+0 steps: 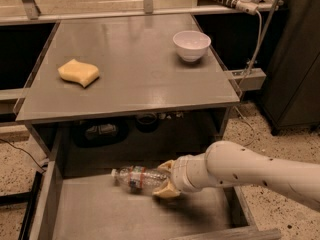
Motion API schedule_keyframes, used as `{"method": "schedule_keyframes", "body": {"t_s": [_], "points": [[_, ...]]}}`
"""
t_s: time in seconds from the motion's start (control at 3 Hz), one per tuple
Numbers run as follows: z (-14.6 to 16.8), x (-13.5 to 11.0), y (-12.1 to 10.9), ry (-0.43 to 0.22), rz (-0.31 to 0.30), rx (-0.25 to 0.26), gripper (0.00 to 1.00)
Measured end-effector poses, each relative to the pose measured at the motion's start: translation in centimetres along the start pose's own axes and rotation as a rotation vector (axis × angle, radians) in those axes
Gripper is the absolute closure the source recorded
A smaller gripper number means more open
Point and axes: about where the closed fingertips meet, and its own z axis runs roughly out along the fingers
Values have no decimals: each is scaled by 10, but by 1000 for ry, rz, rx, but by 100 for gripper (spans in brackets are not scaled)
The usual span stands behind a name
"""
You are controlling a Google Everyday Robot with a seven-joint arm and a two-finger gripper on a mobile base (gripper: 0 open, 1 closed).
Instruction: Pick water bottle from top drawer and place on counter
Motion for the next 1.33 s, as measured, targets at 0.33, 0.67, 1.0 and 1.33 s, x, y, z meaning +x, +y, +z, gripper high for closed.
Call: {"method": "schedule_keyframes", "body": {"t_s": [0.33,0.67,1.0,1.33], "points": [[-18,-13,3,2,-38,10,100],[-53,-37,7,10,-104,35,100],[-87,-59,5,-4,-160,69,100],[-130,-79,-10,1,-213,124,100]]}}
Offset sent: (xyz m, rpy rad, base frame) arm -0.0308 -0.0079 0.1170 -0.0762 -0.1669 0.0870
